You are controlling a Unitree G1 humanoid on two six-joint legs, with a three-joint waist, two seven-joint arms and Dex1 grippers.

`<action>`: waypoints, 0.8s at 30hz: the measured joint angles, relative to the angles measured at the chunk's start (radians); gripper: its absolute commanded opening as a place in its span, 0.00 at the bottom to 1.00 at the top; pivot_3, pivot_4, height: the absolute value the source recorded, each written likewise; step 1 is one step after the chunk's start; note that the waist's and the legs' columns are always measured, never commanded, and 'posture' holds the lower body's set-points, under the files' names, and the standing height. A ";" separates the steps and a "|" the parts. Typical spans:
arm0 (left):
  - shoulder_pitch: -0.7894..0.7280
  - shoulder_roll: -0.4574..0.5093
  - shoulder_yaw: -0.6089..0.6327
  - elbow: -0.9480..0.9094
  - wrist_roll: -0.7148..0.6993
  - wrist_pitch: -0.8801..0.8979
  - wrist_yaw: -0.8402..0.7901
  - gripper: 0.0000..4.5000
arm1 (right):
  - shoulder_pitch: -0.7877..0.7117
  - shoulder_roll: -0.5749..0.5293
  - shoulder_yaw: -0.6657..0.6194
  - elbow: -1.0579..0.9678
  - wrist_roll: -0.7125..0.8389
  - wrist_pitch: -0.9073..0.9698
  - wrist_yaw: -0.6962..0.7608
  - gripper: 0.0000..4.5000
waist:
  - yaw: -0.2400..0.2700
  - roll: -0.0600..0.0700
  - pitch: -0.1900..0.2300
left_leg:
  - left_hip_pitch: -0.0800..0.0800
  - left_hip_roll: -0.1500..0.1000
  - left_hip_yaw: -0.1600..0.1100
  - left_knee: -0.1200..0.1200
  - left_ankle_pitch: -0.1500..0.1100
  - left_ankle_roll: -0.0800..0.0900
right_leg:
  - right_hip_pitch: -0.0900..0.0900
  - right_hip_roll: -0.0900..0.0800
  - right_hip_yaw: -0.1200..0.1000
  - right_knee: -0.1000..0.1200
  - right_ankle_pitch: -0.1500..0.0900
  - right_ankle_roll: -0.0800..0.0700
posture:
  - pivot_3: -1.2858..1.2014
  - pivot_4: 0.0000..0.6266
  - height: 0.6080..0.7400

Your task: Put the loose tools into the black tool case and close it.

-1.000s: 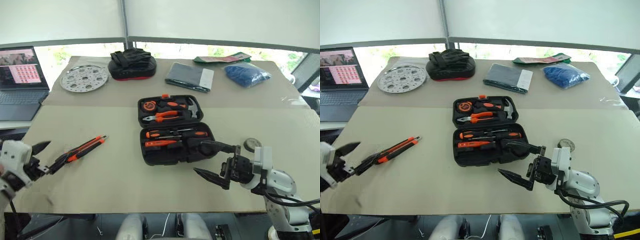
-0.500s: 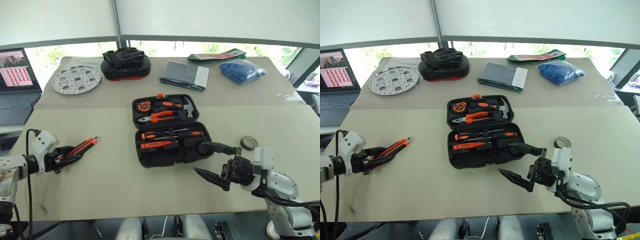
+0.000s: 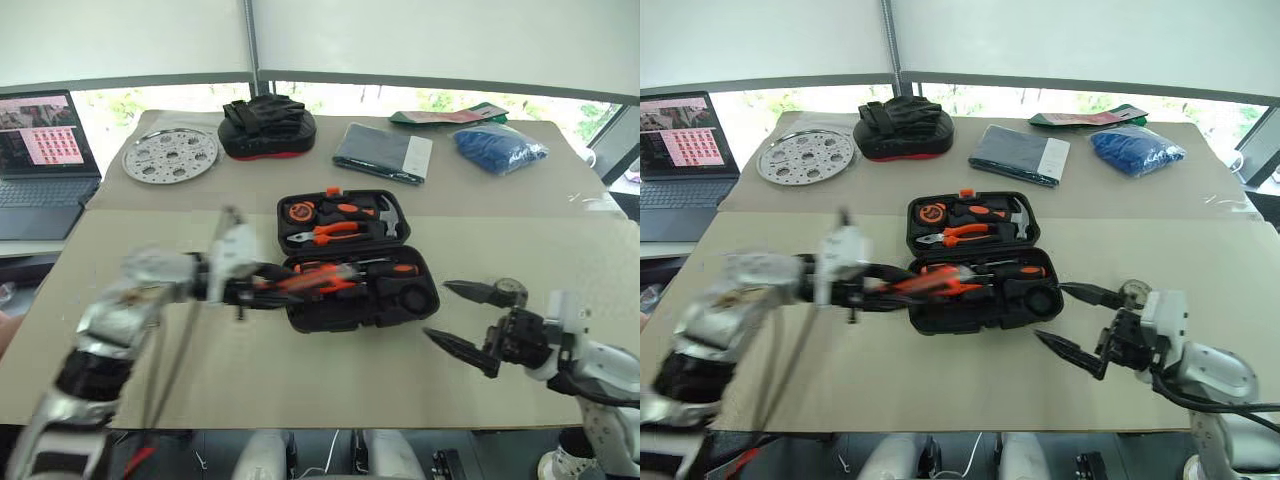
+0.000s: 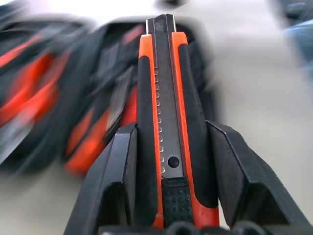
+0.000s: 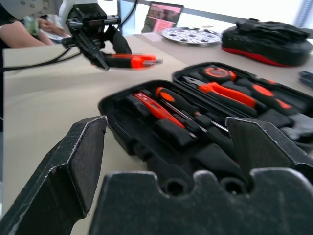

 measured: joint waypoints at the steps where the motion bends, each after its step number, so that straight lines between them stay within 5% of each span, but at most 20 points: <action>1: -0.024 -0.020 -0.037 0.000 0.022 0.032 0.023 0.37 | 0.013 0.000 -0.005 0.001 0.001 0.006 0.001 1.00 | -0.007 0.000 0.000 | 0.000 0.000 -0.001 -0.001 0.000 -0.001 | 0.000 0.000 0.000 -0.001 -0.001 0.000 | 0.52 0.24 1.00; 8: -0.095 -0.065 -0.186 0.059 0.136 0.094 0.099 0.37 | 0.032 0.007 -0.008 -0.039 0.011 0.029 -0.022 1.00 | -0.006 0.000 0.000 | 0.001 0.001 -0.003 0.000 0.001 -0.001 | -0.001 0.000 -0.001 0.001 -0.001 -0.001 | 0.52 0.24 1.00; 21: -0.134 -0.104 -0.235 0.132 0.226 0.072 0.097 0.37 | 0.069 0.024 -0.007 -0.087 0.017 0.039 -0.048 1.00 | 0.007 0.000 0.000 | 0.000 0.000 -0.004 0.005 -0.001 0.002 | 0.001 -0.002 -0.001 0.002 -0.002 0.000 | 0.52 0.24 1.00; 24: -0.125 -0.119 -0.222 0.129 0.222 0.092 0.105 0.65 | 0.078 0.026 -0.007 -0.091 0.019 0.039 -0.052 1.00 | 0.008 0.001 0.000 | 0.000 0.000 -0.004 0.005 -0.001 0.003 | 0.001 -0.002 -0.001 0.002 -0.002 0.000 | 0.52 0.24 1.00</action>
